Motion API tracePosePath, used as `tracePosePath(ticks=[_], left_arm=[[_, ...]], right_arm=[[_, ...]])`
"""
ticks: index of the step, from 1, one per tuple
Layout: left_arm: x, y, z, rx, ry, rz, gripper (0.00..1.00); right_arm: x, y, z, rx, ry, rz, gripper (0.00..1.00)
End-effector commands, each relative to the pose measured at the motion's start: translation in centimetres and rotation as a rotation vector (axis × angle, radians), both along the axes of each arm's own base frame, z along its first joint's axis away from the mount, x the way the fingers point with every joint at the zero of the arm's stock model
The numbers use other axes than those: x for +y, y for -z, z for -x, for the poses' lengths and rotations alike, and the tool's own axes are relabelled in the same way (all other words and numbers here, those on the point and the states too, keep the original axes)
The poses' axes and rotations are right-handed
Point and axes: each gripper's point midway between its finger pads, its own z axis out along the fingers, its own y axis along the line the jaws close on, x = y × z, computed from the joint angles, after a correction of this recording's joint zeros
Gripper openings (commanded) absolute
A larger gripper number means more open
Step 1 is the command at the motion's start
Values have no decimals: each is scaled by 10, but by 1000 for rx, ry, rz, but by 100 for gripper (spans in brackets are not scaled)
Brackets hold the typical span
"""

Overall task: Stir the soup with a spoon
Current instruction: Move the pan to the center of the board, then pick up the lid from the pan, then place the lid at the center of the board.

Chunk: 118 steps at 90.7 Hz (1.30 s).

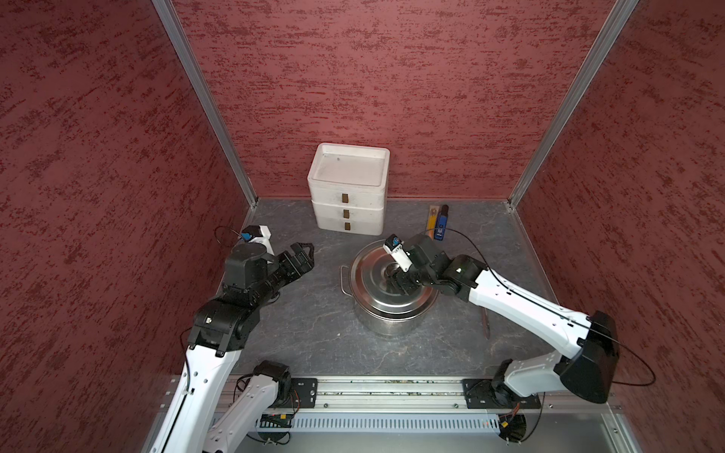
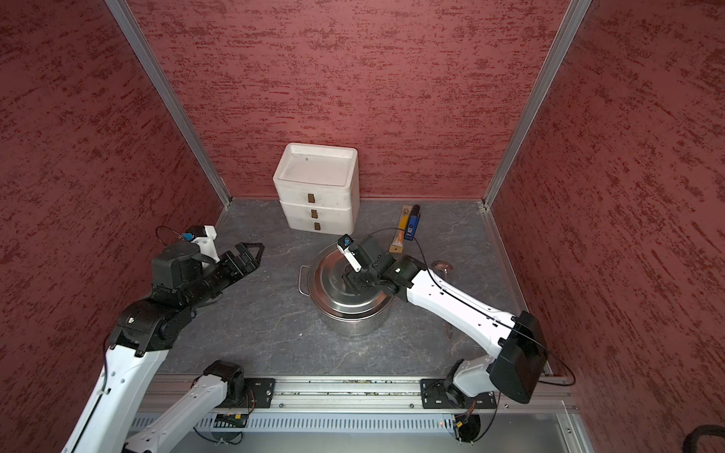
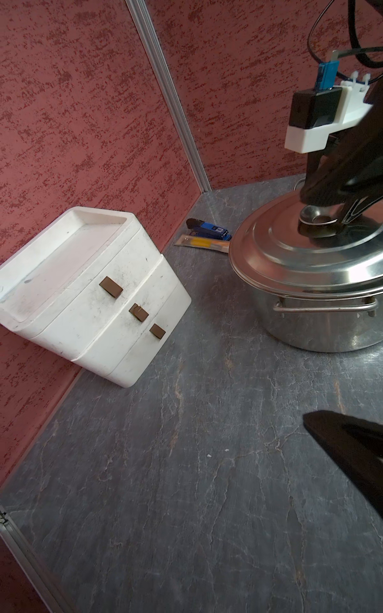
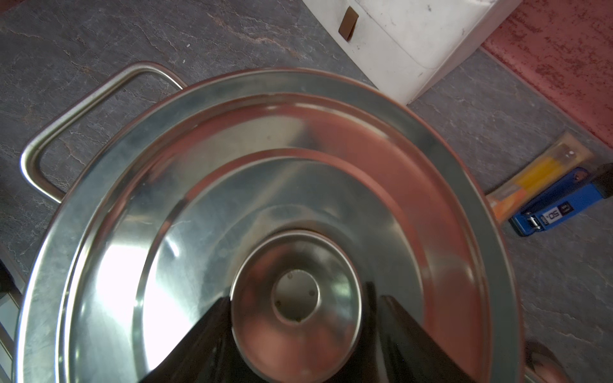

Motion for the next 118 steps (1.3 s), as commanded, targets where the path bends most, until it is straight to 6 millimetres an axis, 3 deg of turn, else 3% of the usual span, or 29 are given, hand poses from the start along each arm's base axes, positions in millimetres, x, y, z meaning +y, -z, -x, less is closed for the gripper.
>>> tracePosePath(ticks=[1,18,37,58,75,82,97,105,118], left_arm=[[7,-10,-2,-26,-41,-3,100],[15,-12,-3,-21,-79,-27,100],[23,-13,-7,-22,-118,-65,100],[20,-21,-13,-31,-107,-71,100],[21,-31,-25,-74,-87,-149,100],[20,-37,-35,-111,-73,-187,100],[10,-49,-62,-177,-19,-254,100],[4,-55,-78,-205,4,-269,100],[-6,-58,-96,-236,32,-257,100]], right_arm=[[-8,25,7,40,-25,84,70],[0,23,8,36,-61,59,59],[14,6,10,32,-96,-37,39],[24,-45,-6,10,-67,-234,35],[9,-102,-24,-61,-9,-365,35],[-10,-122,-37,-102,61,-391,34],[-87,-142,-81,-181,329,-360,34],[-139,-136,-100,-190,508,-323,33],[-237,-105,-120,-177,845,-254,32]])
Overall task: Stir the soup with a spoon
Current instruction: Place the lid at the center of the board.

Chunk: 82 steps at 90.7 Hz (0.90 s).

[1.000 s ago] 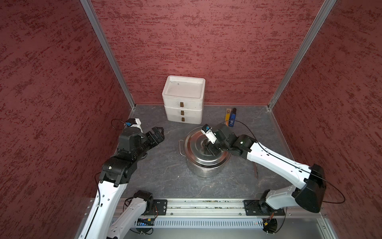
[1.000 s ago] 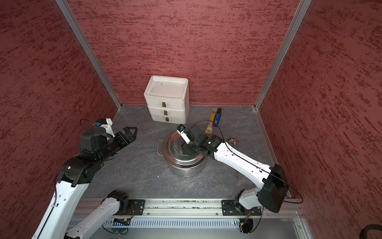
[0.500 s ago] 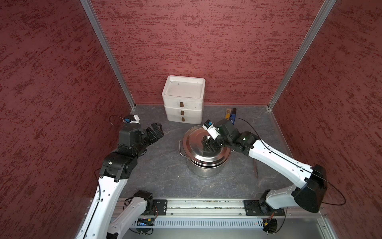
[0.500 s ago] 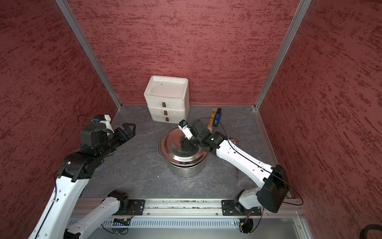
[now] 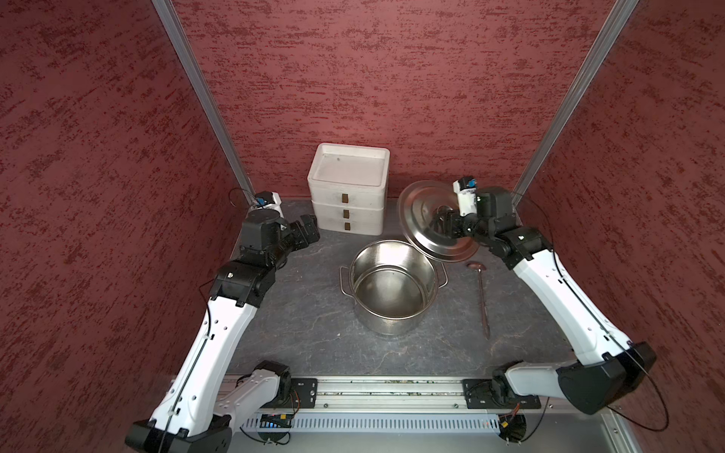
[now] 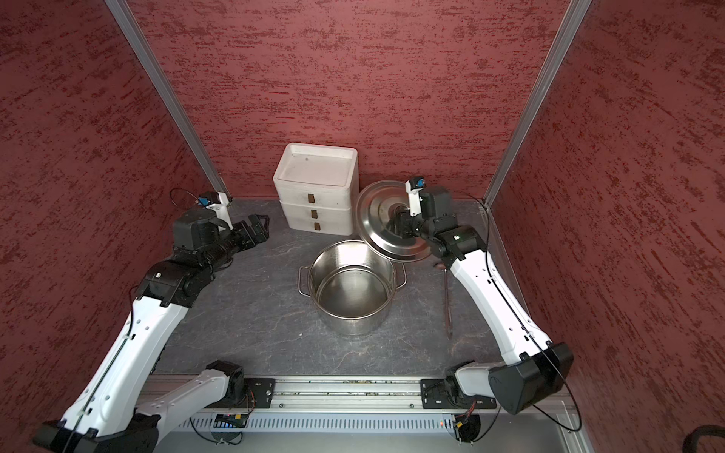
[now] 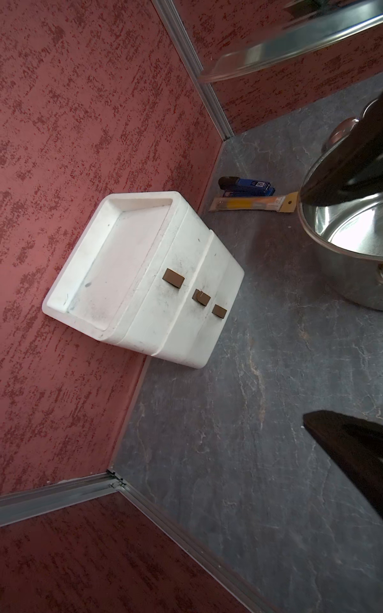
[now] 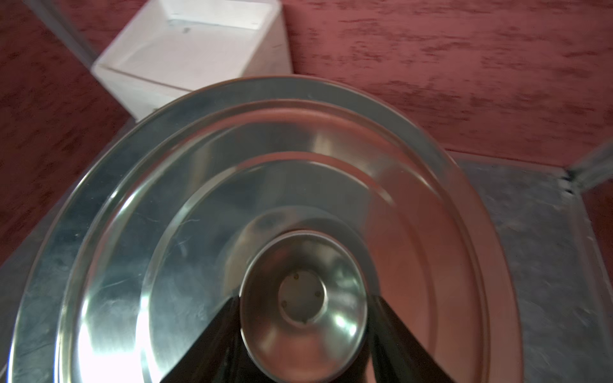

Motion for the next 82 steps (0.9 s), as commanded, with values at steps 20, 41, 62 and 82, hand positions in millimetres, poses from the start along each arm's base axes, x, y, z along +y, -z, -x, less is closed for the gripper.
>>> tracePosePath(ticks=[20,41,62,82], left_arm=[[-13,-20,-21,-93,70,-24,100],[-17,-10,-21,-70,75,16,100],[-21,-4,-18,-54,81,21,100],[-22,-2,-18,-48,75,17,100]], right_arm=[[-158,66,-14,77,557,-14,32],[-182,115,-63,130,575,56,34],[-201,164,-122,209,605,78,35],[-212,197,-159,272,651,73,37]])
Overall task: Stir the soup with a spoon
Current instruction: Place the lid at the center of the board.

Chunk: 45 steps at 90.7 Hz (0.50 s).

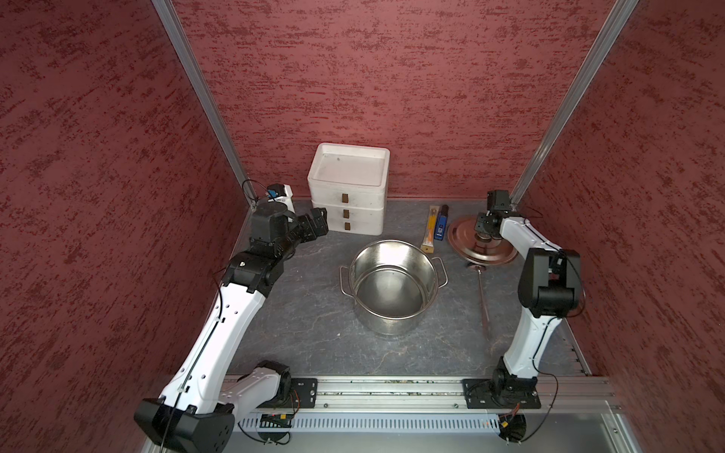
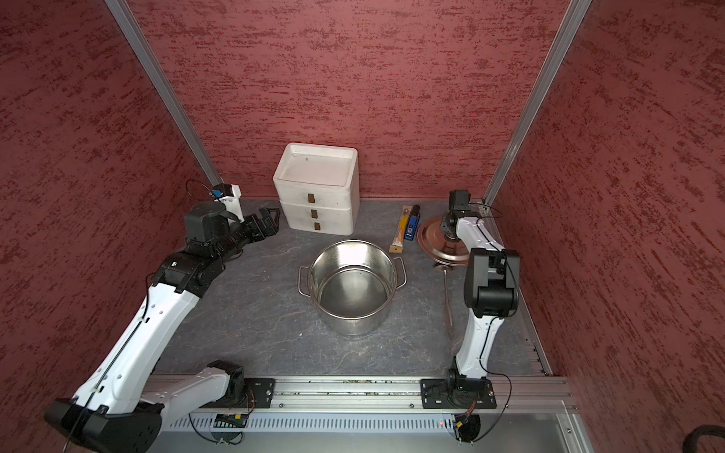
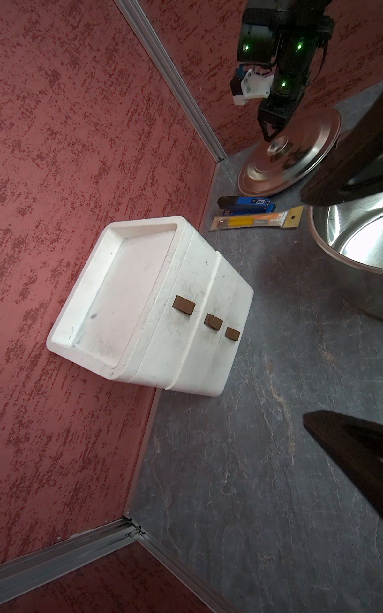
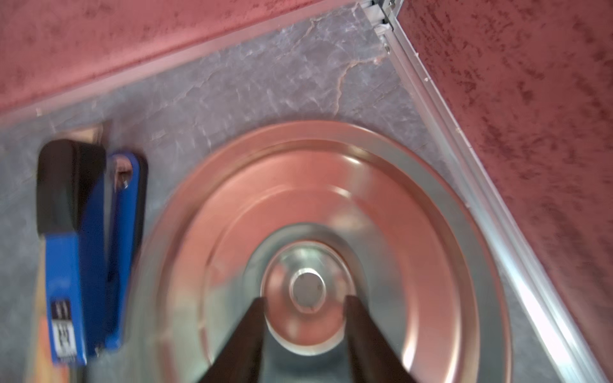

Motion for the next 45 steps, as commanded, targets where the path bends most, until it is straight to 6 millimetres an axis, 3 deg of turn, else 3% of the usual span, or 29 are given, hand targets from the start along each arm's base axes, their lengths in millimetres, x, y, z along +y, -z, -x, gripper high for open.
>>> tracePosePath(ticks=[1,14,45], left_arm=[[0,-1,2,-12,-7,2,100],[0,-1,1,-9,-9,1,100],[4,-7,-2,-35,-27,-37,100]], right_arm=[[-13,-12,-19,-44,52,17,37],[-12,-13,-24,-33,46,8,36],[0,-36,4,-37,3,-24,51]])
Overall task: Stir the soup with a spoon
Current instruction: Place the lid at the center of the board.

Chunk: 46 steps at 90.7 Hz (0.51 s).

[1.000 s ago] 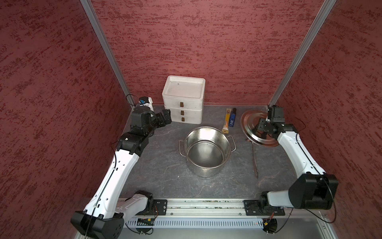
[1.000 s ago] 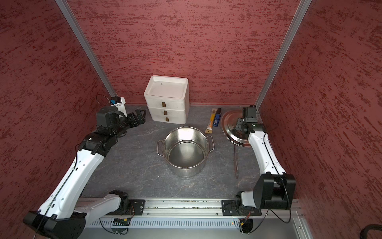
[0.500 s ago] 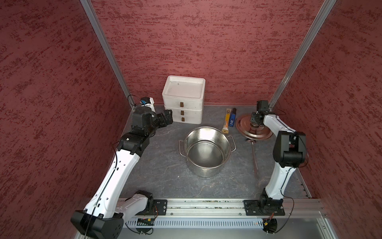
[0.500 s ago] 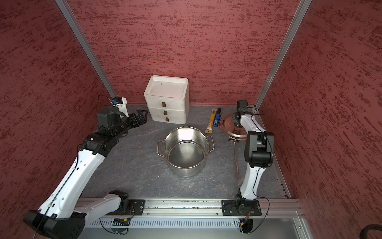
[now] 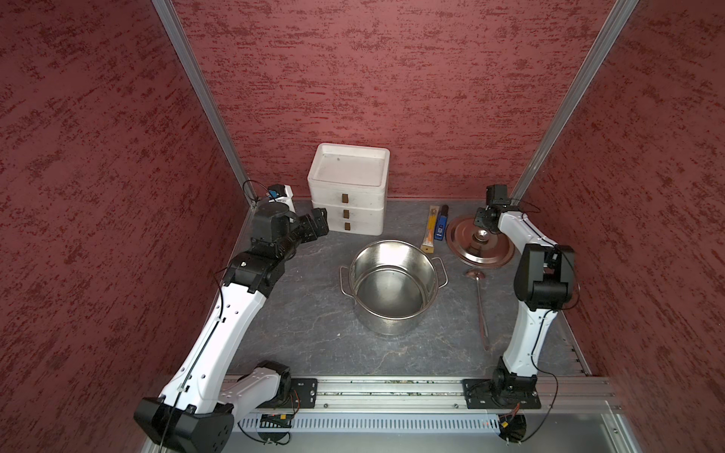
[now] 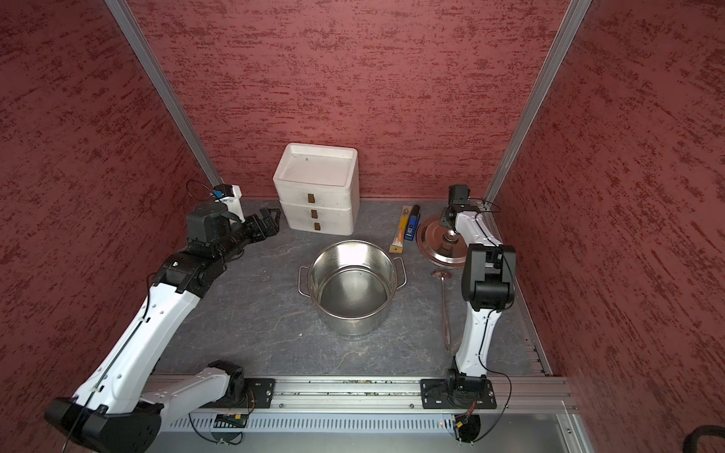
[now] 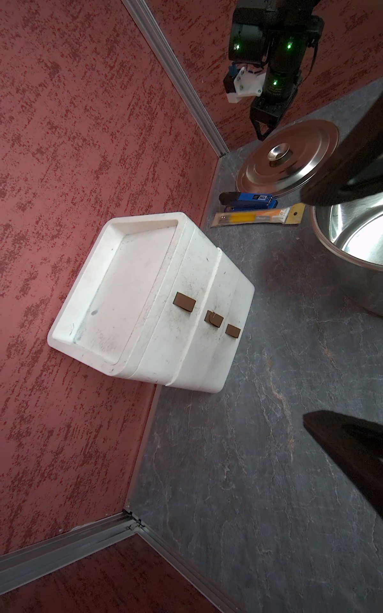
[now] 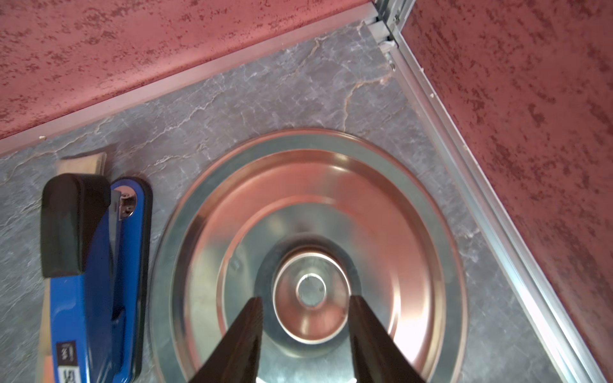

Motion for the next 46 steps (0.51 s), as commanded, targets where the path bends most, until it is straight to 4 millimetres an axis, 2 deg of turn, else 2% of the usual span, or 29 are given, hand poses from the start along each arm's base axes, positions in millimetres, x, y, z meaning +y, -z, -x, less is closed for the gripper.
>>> tracePosePath(ticks=[1,23,46], left_arm=[[3,-7,-1,-36,-9,-29,100],[18,-3,5,-51,-52,-18,100],[27,-4,12,-49,-55,49,100]], right_arm=[[1,-31,12,-44,-2,-16,51],[14,-39,37,-53,-23,-80,59],[30,-63,65,-100,-62,-145,65]])
